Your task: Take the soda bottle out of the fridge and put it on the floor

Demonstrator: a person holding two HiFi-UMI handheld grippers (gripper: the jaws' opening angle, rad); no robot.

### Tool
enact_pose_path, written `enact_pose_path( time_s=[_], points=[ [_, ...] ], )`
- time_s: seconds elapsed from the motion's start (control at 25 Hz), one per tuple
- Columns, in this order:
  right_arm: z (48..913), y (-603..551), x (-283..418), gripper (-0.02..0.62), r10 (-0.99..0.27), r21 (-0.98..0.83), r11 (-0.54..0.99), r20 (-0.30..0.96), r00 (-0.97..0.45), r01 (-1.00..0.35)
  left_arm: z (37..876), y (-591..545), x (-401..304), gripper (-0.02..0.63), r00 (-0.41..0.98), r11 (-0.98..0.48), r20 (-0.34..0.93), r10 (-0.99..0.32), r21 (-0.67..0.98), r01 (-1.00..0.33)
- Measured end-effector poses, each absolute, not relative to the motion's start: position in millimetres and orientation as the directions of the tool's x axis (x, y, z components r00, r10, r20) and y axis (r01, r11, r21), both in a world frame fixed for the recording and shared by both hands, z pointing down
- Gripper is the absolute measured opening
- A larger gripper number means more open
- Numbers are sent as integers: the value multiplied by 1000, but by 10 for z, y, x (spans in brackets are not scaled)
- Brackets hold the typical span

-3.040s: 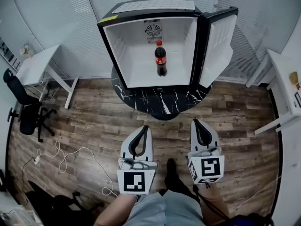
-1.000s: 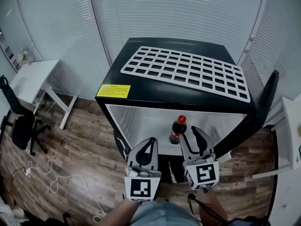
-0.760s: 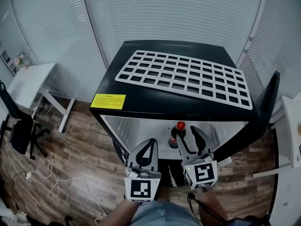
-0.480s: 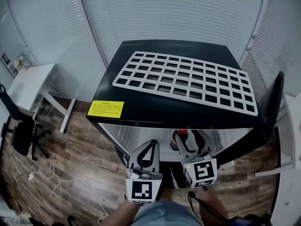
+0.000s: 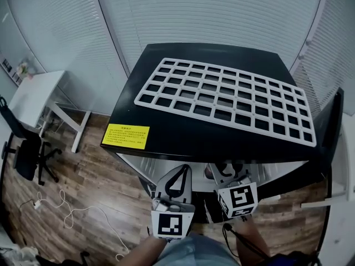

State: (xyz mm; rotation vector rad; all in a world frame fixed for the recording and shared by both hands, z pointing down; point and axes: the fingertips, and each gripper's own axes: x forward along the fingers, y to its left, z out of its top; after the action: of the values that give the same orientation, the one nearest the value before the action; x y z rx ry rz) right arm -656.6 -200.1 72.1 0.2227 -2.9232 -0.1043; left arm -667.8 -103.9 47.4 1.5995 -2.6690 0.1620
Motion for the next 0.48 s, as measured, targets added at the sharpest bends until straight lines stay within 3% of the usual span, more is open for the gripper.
enact_pose_path(
  time_s=[0.48],
  points=[
    [931, -2089, -6967, 227, -125, 94, 990, 240, -963, -105, 631, -1108, -7066, 18, -478, 474, 103, -872, -64, -878]
  ],
)
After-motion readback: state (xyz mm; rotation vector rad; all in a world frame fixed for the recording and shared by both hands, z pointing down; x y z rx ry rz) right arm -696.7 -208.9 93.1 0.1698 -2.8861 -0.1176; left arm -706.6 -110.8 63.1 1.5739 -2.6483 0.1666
